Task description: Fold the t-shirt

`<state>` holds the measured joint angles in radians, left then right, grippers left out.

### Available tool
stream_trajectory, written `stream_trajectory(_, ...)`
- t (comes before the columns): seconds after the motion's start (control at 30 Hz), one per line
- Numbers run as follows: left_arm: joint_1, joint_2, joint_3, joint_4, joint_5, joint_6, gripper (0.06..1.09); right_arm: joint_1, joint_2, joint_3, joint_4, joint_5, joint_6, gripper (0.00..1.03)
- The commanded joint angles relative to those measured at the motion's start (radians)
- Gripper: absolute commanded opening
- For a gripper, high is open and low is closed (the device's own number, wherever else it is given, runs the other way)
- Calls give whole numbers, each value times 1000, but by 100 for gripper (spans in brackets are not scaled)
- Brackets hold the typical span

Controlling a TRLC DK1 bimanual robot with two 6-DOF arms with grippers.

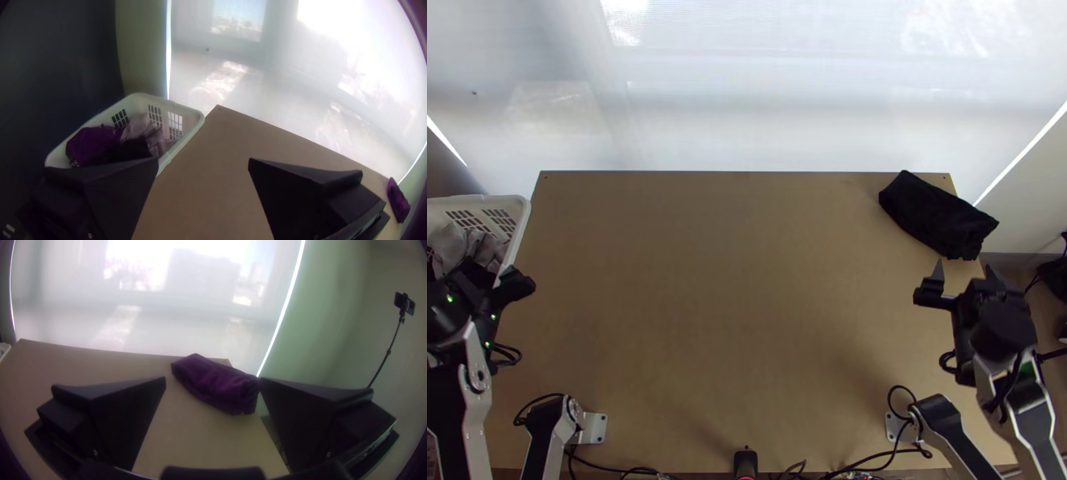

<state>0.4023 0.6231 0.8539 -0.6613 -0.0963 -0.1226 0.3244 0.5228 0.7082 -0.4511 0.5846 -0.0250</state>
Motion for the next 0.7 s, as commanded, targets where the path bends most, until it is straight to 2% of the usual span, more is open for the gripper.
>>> stream_trajectory(0.0,73,165,243,-175,-17,-138,104,18,434,436,-367,1,42,98)
stream_trajectory(0.03,72,176,266,-198,-17,-137,104,21,477,476,-388,0,50,98)
stream_trajectory(0.1,86,224,281,-196,-17,-140,104,61,500,510,-386,-9,158,96)
stream_trajectory(0.17,139,280,315,-201,-19,-127,104,81,477,502,-328,-83,267,97)
stream_trajectory(0.27,231,351,358,-195,-13,-34,104,81,471,496,-316,-132,419,98)
stream_trajectory(0.33,322,406,376,-169,-13,28,104,64,494,531,-350,-177,471,98)
stream_trajectory(0.43,417,538,410,-121,-13,64,104,56,568,599,-416,-175,470,98)
stream_trajectory(0.47,438,595,428,-123,-16,67,104,58,576,608,-437,-190,439,98)
stream_trajectory(0.57,474,744,476,-127,-26,98,104,36,563,597,-428,-292,240,98)
stream_trajectory(0.67,498,849,491,-86,-37,103,104,33,565,608,-400,-304,79,98)
